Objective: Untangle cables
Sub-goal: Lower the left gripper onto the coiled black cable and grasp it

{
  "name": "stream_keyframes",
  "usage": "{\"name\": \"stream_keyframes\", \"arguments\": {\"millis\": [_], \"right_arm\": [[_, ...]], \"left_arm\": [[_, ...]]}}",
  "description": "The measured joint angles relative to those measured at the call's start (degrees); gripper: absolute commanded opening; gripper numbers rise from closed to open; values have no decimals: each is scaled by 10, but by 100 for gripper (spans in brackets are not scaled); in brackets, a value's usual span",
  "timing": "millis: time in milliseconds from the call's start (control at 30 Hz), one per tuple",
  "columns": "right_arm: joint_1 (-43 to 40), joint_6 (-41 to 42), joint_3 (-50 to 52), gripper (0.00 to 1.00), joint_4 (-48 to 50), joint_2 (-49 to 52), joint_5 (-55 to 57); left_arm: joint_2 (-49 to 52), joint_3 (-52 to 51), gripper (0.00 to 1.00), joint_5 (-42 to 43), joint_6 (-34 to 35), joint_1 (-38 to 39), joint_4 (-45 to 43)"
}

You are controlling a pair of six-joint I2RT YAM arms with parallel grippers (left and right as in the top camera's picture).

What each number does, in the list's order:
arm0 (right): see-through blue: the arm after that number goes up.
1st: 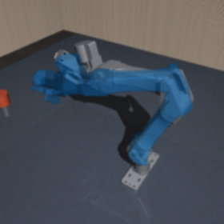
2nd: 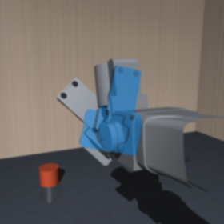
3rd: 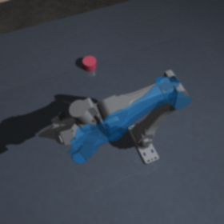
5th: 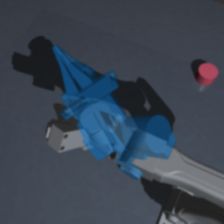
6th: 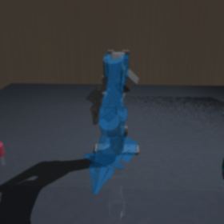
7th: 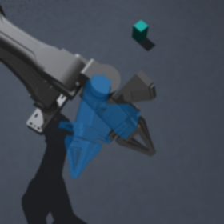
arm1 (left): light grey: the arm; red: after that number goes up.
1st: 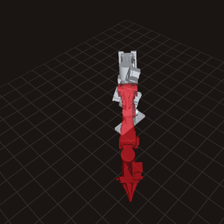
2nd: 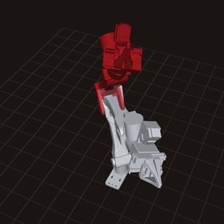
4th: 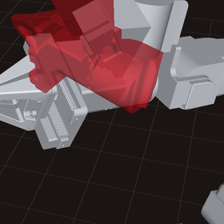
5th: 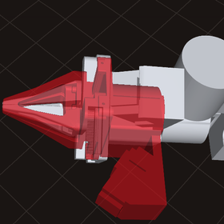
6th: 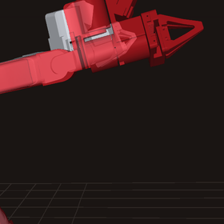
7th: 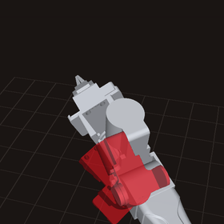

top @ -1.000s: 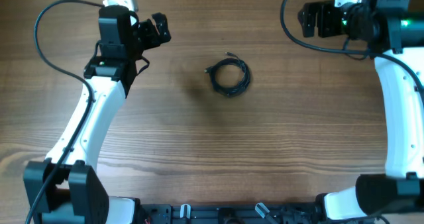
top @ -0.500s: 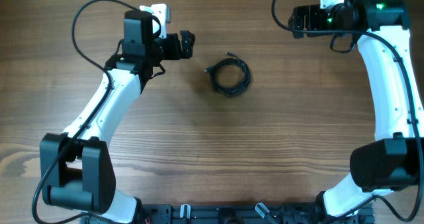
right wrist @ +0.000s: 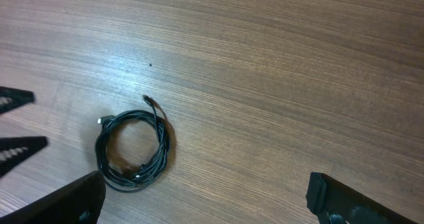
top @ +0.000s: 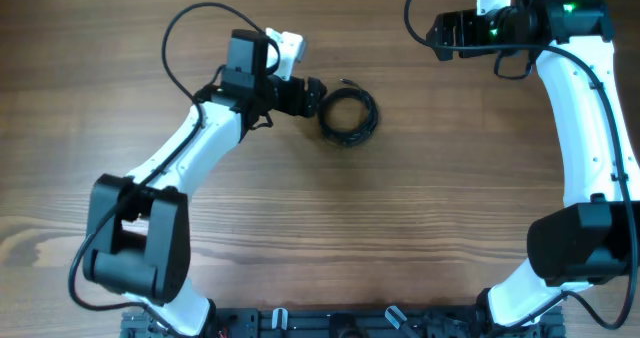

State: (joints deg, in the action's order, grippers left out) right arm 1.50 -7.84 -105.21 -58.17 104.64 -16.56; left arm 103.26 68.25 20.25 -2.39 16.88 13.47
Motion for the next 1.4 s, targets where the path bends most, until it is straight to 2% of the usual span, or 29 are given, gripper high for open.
{"name": "stream_keyframes", "arguments": {"millis": [133, 233, 333, 600, 700, 867, 1067, 1100, 1167, 1200, 1400], "right_arm": [[-3, 22, 0, 100, 3, 0, 18], [-10, 40, 0, 100, 4, 0, 37], [-15, 55, 0, 100, 7, 0, 53], [-16, 100, 0, 100, 17, 0, 99], [-16, 130, 0, 100, 17, 0, 129], [-16, 152, 0, 100, 16, 0, 148], [-16, 158, 0, 100, 10, 0, 156], [-16, 158, 0, 100, 10, 0, 156], [-16, 158, 0, 100, 10, 0, 156], [-16, 158, 0, 100, 9, 0, 156], [-16, 158, 0, 100, -7, 0, 156]], "left_arm": [[19, 0, 82, -24, -6, 9, -4], [35, 0, 87, -49, -6, 14, -9], [49, 0, 86, -69, -8, 16, -15], [61, 0, 71, -89, -3, 25, -47], [61, 0, 59, -89, -2, 30, -50], [70, 0, 60, -89, -2, 48, -50], [95, 0, 56, -89, -1, 63, -52], [96, 0, 55, -89, -2, 64, -52], [98, 0, 45, -89, -2, 64, -52], [98, 0, 43, -89, 0, 64, -52], [102, 0, 40, -89, -1, 64, -57]]}}
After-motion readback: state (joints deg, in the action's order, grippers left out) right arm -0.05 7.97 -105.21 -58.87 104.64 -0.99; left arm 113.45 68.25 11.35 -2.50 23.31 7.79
